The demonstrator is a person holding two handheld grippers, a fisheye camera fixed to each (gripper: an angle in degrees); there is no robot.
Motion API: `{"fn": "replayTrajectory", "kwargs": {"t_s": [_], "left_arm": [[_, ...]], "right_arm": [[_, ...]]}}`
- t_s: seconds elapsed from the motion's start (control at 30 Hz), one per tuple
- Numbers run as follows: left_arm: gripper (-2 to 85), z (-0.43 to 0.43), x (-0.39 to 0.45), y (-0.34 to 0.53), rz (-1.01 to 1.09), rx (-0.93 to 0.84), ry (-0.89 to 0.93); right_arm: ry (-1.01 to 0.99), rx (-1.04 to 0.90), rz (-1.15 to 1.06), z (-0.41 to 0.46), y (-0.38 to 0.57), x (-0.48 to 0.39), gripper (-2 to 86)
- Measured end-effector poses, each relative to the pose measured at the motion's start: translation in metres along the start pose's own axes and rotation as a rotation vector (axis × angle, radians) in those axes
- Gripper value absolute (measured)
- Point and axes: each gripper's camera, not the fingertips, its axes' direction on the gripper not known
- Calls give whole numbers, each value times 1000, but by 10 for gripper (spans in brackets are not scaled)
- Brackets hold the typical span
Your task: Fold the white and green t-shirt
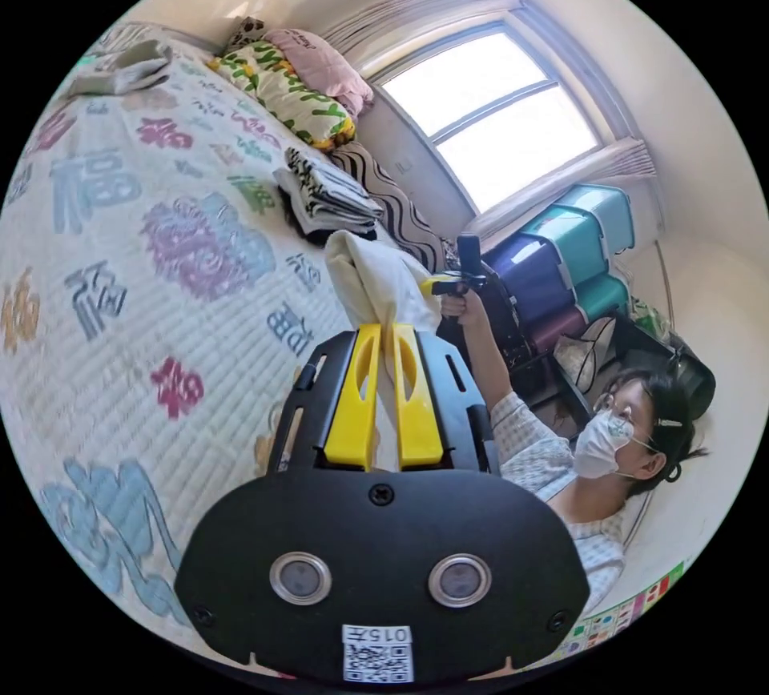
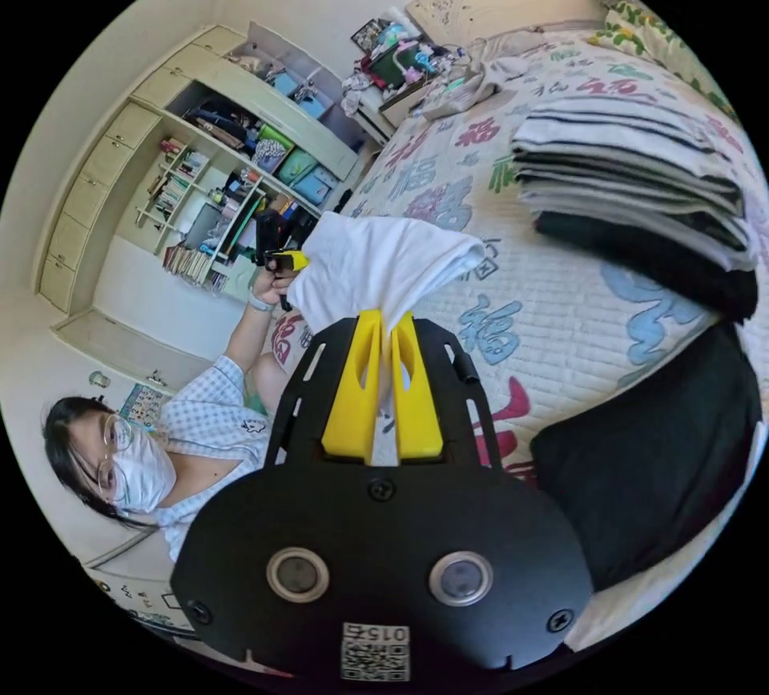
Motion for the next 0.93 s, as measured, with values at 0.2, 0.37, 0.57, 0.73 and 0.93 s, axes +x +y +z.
{"fn": "replayTrajectory", "kwargs": {"t_s": [0.2, 0.37, 0.57, 0.73, 0.93], "left_arm": [[3, 75, -5, -130, 103, 32, -9], [4, 143, -61, -189, 39, 121, -21], [10, 204, -128, -170, -15, 102, -278], [33, 194, -87, -127, 255, 31, -474], [68, 233, -28, -30, 459, -132, -296]], "right_arm": [[271, 160, 160, -80, -51, 29, 8], [405, 248, 302, -84, -70, 73, 13], [419, 347, 385, -53, -33, 128, 40], [348, 406, 184, -55, 42, 92, 51], [432, 198, -58, -9, 153, -17, 75]]}}
